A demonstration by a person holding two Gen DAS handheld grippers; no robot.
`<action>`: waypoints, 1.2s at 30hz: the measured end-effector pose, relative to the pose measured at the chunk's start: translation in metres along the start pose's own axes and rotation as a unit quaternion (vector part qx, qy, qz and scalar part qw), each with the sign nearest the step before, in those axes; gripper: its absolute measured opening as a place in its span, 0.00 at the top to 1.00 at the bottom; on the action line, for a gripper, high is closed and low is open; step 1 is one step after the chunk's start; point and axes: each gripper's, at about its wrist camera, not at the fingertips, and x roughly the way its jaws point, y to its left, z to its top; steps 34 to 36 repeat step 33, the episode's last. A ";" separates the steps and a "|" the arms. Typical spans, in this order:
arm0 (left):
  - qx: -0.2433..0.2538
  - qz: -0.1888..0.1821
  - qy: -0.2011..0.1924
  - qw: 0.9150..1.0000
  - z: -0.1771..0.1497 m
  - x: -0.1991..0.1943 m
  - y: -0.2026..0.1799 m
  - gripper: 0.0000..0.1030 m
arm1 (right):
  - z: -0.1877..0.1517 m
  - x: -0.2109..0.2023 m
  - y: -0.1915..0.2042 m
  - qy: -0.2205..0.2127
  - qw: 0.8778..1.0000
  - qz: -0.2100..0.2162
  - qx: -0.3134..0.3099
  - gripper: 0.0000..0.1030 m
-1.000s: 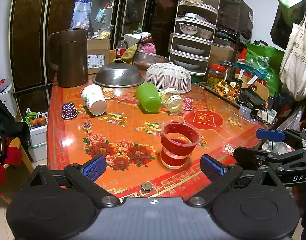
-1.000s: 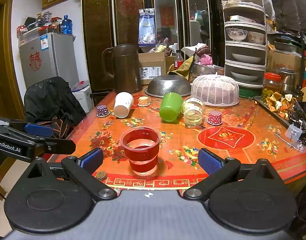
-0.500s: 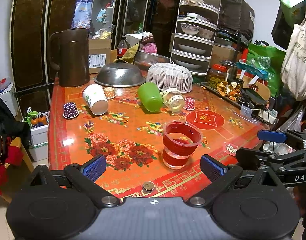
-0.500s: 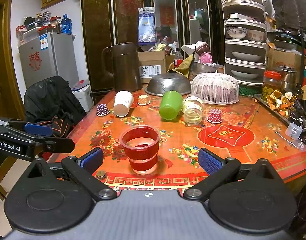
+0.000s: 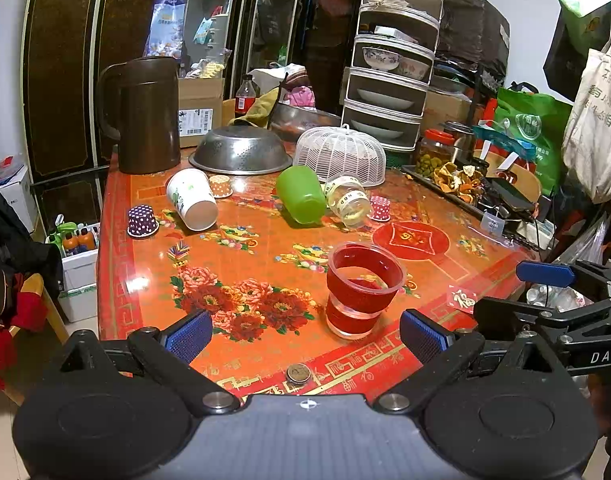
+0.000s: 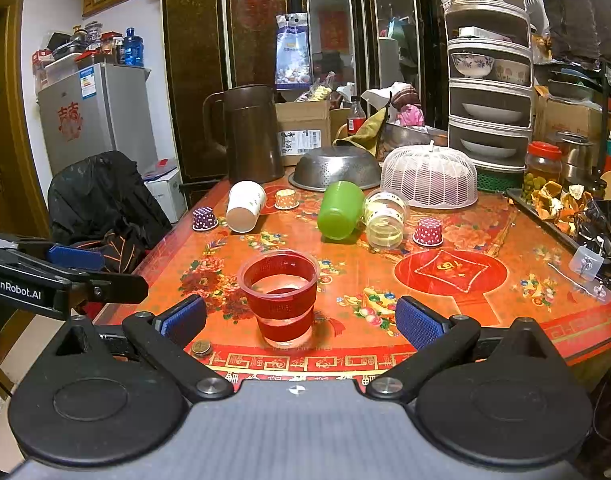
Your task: Flip cup upright
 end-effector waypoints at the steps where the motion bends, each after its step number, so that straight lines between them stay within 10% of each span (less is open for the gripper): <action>1: 0.000 0.000 0.000 1.000 0.000 0.000 0.000 0.02 | 0.000 0.000 0.000 0.001 1.000 0.000 0.000 0.01; 36: 0.030 0.014 -0.025 0.999 -0.004 -0.002 -0.009 0.02 | -0.003 0.002 0.002 0.005 1.000 0.001 0.001 0.01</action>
